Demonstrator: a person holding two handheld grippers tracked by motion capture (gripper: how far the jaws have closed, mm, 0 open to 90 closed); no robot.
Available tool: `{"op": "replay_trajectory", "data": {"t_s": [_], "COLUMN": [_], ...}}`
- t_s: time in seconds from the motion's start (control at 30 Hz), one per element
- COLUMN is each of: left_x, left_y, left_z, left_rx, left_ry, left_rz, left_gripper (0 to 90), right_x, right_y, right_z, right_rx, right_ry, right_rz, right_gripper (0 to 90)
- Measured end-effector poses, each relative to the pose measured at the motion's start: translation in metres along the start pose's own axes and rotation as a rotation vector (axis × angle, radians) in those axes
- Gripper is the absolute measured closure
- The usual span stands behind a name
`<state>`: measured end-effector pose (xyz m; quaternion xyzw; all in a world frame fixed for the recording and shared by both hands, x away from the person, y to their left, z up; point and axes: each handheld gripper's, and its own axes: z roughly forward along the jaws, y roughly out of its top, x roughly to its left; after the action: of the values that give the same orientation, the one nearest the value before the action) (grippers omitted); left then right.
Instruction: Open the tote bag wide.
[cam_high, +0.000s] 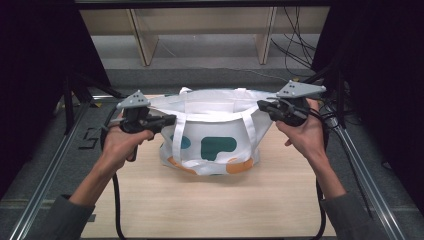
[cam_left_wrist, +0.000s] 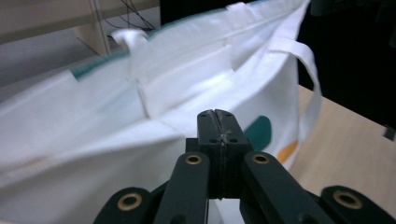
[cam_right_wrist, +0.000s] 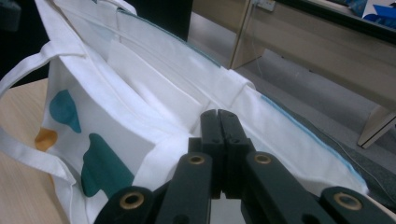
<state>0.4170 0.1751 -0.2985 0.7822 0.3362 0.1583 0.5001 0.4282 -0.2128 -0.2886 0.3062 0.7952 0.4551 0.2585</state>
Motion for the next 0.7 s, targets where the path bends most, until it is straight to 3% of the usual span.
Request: {"op": "replay_trajectory", "data": {"t_s": [0.13, 0.2, 0.23, 0.33, 0.37, 0.47, 0.5, 0.57, 0.6, 0.7], "left_x": [0.015, 0.024, 0.028, 0.043, 0.046, 0.056, 0.059, 0.064, 0.065, 0.069], "left_y": [0.017, 0.023, 0.025, 0.027, 0.026, 0.022, 0.020, 0.014, 0.012, 0.003], "left_z": [0.017, 0.024, 0.028, 0.039, 0.042, 0.051, 0.053, 0.058, 0.059, 0.066], "left_rx": [0.035, 0.059, 0.062, 0.095, 0.101, 0.123, 0.130, 0.147, 0.154, 0.181], "left_ry": [0.045, 0.062, 0.068, 0.082, 0.079, 0.077, 0.078, 0.085, 0.084, 0.085], "left_rz": [-0.006, -0.015, -0.031, -0.062, -0.071, -0.104, -0.112, -0.128, -0.132, -0.141], "left_gripper": [89.5, 89.5, 89.5, 89.5, 89.5, 89.5, 89.5, 89.5, 89.5, 89.5], "right_x": [-0.004, -0.005, -0.008, -0.010, -0.012, -0.015, -0.015, -0.015, -0.013, -0.011], "right_y": [0.011, 0.014, 0.015, 0.015, 0.013, 0.010, 0.008, 0.002, -0.004, -0.012], "right_z": [0.021, 0.032, 0.042, 0.051, 0.058, 0.068, 0.071, 0.078, 0.081, 0.087], "right_rx": [0.034, 0.059, 0.098, 0.124, 0.125, 0.182, 0.208, 0.231, 0.274, 0.280], "right_ry": [0.002, -0.003, 0.012, 0.006, -0.016, 0.001, 0.003, -0.005, 0.004, -0.006], "right_rz": [-0.015, 0.002, 0.006, 0.015, -0.003, -0.003, 0.016, -0.007, 0.006, 0.000], "right_gripper": [90.0, 90.0, 90.0, 90.0, 90.0, 90.0, 90.0, 90.0, 90.0, 90.0]}}
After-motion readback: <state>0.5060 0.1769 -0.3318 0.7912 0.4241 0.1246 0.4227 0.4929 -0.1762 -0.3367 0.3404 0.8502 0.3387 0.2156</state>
